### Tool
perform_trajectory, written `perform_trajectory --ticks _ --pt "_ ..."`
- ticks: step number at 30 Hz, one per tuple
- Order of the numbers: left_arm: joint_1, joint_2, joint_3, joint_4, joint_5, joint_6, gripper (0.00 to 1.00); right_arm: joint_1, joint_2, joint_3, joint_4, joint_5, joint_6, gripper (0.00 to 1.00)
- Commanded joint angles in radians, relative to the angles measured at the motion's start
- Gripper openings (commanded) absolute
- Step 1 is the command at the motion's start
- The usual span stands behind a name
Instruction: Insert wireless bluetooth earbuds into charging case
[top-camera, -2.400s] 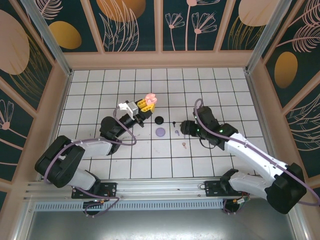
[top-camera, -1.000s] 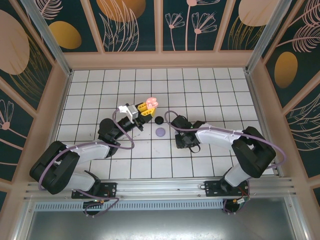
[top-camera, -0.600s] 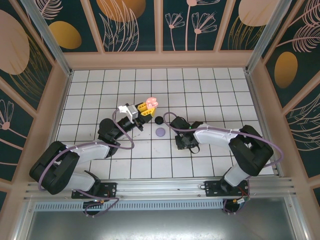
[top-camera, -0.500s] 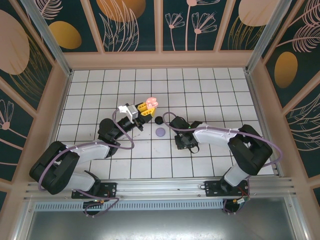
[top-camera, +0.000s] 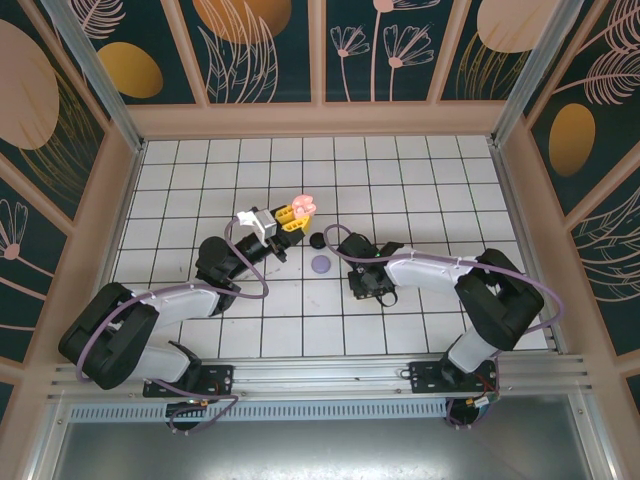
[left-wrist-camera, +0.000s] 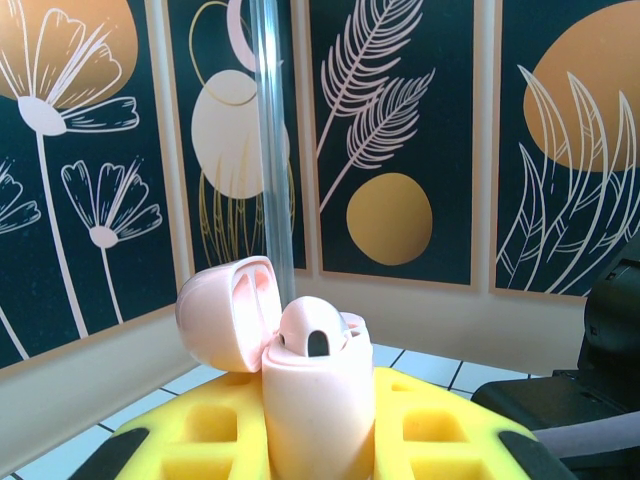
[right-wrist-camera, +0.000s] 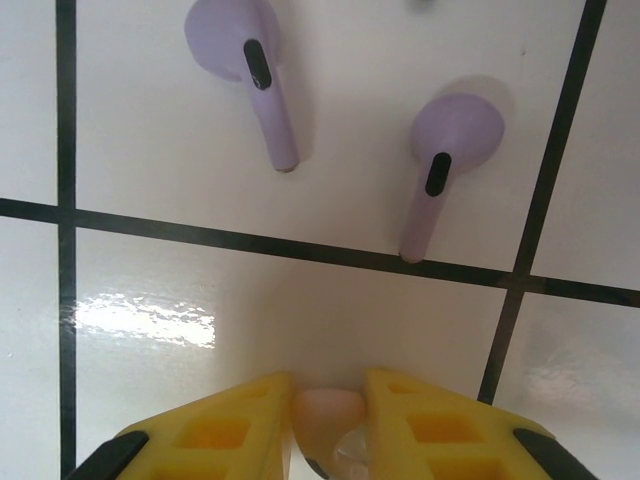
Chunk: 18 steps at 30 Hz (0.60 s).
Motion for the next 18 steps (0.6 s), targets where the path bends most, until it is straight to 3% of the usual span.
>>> perform_trajectory --ticks 1,10,18 --pt "-0.008 -0.019 0.004 0.009 0.019 0.013 0.00 -0.002 -0.005 -0.023 -0.008 0.014 -0.008 0.24" --pt "-0.009 -0.028 0.017 -0.001 0.026 0.012 0.00 -0.027 -0.125 -0.002 -0.023 -0.002 0.003 0.19" --pt "-0.009 -0.035 0.035 -0.031 0.036 0.034 0.00 -0.046 -0.266 0.165 -0.056 -0.022 -0.002 0.19"
